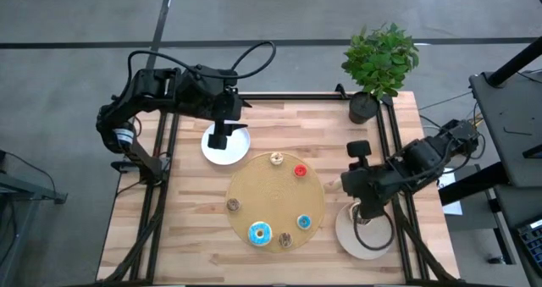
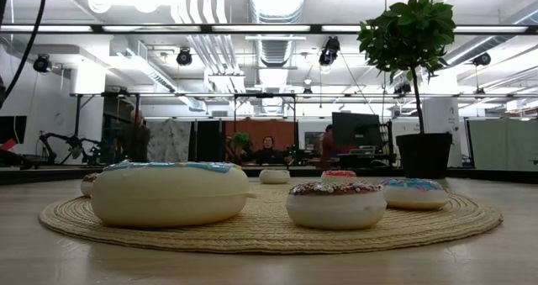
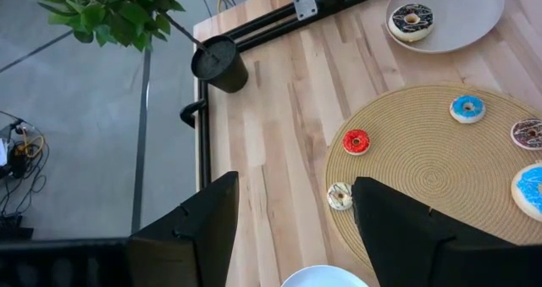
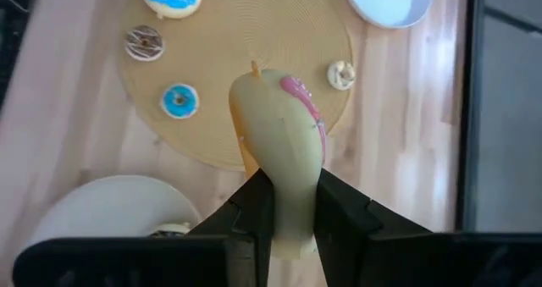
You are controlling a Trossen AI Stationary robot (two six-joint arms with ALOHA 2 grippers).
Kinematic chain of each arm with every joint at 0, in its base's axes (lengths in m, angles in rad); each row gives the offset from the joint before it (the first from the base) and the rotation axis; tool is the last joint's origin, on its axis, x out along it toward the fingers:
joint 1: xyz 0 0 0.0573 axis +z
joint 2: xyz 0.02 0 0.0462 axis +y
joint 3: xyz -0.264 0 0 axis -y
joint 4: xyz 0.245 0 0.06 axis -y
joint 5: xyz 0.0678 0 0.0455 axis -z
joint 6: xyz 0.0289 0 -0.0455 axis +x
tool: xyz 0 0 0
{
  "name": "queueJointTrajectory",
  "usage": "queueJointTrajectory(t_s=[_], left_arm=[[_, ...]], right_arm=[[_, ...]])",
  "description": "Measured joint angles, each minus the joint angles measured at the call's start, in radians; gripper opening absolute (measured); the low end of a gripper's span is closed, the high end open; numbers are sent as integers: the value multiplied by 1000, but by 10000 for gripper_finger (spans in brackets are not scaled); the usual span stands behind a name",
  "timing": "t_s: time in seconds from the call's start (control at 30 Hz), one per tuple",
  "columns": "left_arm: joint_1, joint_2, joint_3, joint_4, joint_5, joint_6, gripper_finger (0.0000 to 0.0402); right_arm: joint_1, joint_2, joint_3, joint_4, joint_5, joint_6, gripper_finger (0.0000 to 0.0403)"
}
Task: Pick & Place donuts
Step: Put the large pink donut into the gray plate
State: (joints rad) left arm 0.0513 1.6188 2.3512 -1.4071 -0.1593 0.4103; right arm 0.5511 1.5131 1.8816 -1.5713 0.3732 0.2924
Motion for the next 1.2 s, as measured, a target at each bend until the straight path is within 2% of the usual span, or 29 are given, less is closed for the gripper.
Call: queueJointTrajectory(t_s=[0.37, 0.77, 1.2], left_arm=[[0, 0, -1, 0, 0, 3, 202], [0, 1, -1, 0, 0, 26, 202], [0, 1, -1, 0, 0, 38, 202]], right_arm=[[86, 1, -101, 0, -167, 218, 63], [179, 4, -242, 32, -199, 474, 63], [250, 112, -300, 74, -199, 536, 63]])
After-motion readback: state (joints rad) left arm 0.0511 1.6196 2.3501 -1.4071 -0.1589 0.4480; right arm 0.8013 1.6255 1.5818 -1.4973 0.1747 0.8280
